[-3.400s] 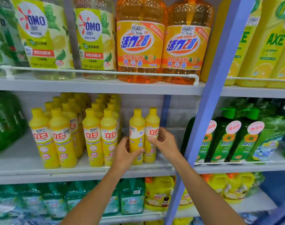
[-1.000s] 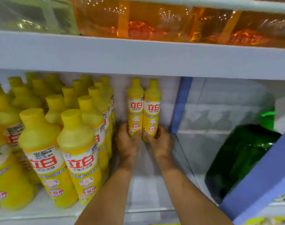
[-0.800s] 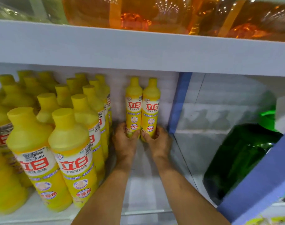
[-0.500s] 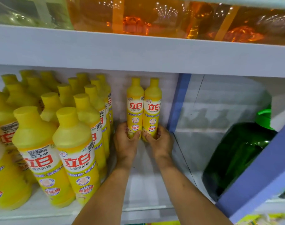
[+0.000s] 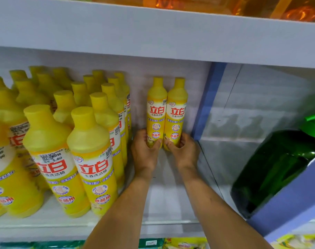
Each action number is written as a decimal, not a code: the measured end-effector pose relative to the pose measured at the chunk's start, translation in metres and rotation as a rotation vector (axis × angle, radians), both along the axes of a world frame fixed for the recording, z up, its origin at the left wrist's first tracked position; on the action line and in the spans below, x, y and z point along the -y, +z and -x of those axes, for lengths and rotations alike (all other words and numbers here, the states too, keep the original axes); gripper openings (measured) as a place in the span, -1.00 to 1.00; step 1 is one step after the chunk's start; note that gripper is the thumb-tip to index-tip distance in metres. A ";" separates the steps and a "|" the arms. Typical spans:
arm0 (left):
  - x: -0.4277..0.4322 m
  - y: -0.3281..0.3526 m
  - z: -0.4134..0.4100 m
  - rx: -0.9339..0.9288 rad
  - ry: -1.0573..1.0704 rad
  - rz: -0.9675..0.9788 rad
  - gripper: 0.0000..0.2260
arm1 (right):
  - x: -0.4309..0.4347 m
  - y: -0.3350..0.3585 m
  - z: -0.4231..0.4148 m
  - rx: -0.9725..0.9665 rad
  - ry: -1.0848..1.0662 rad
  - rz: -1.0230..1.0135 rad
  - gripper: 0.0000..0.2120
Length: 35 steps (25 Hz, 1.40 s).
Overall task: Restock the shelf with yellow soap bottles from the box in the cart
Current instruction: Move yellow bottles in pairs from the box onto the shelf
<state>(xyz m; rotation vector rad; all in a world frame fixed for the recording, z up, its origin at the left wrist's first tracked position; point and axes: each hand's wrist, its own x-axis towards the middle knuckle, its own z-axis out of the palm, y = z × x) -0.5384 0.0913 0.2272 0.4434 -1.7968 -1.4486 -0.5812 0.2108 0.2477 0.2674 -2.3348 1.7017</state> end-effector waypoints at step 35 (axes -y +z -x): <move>-0.046 0.111 -0.331 0.818 -0.322 1.296 -0.28 | -0.105 0.096 -0.303 -0.189 0.300 -1.275 -0.25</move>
